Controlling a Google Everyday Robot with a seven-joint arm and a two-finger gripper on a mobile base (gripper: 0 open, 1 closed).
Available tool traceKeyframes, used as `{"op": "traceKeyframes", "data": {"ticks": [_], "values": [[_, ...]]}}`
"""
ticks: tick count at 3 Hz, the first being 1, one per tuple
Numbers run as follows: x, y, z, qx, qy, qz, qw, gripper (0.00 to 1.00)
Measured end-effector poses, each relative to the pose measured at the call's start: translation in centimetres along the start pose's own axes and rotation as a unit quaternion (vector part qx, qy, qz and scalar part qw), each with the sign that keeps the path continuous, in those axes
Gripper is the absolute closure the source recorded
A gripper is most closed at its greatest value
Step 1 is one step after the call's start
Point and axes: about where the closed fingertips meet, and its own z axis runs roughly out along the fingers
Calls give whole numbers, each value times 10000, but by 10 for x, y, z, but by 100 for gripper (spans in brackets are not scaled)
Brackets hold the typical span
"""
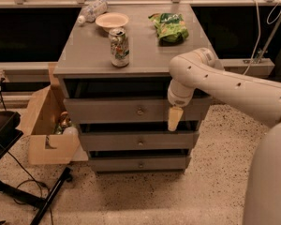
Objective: Open top drawer
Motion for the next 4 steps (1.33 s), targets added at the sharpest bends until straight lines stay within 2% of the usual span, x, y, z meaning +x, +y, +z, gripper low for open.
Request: {"op": "traceKeyframes", "data": {"ticks": [1, 2, 4], "values": [[3, 7, 22, -300, 89, 105, 9995, 19], [17, 14, 18, -463, 268, 238, 9983, 41], [19, 12, 8, -479, 314, 257, 9980, 88]]}}
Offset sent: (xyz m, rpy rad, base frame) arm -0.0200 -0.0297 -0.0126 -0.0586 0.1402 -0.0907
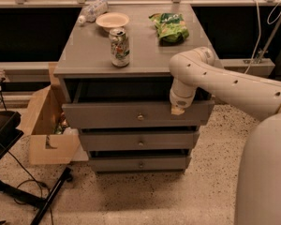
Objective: Open top drawer
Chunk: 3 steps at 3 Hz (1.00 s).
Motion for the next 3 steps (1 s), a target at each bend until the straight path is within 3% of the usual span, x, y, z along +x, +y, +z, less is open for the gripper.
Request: {"op": "traceKeyframes", "data": {"ticks": [1, 3], "values": [[0, -1, -5, 0, 1, 0, 10000, 100], [0, -1, -5, 0, 1, 0, 10000, 100]]}}
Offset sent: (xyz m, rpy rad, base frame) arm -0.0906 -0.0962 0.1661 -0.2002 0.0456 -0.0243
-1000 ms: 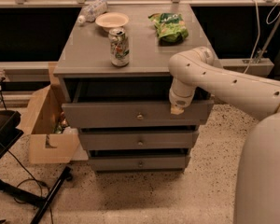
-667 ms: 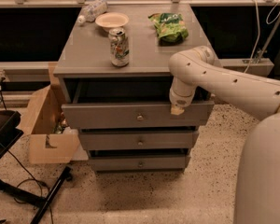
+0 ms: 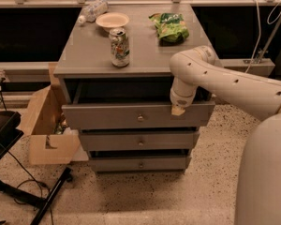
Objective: Open top drawer
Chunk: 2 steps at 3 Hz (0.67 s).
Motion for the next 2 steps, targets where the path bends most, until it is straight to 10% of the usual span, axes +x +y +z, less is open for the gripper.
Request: {"op": "traceKeyframes", "data": {"ticks": [2], "values": [[0, 0, 0, -1, 0, 0, 10000, 59]]}}
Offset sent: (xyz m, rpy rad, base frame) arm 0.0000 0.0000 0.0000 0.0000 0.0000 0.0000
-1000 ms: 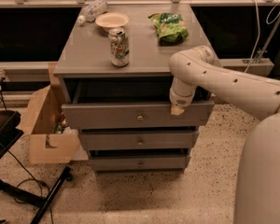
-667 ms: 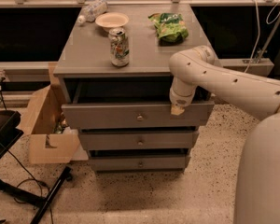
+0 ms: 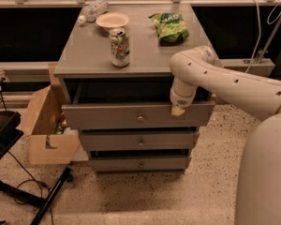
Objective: Open top drawer
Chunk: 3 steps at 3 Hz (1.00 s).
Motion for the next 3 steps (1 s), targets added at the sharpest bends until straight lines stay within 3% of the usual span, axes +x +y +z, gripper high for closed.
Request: {"op": "traceKeyframes", "data": {"ticks": [1, 2, 3], "values": [[0, 0, 0, 0, 0, 0, 10000, 28], [0, 0, -3, 0, 0, 0, 10000, 5], [0, 0, -3, -1, 0, 0, 10000, 0]]}}
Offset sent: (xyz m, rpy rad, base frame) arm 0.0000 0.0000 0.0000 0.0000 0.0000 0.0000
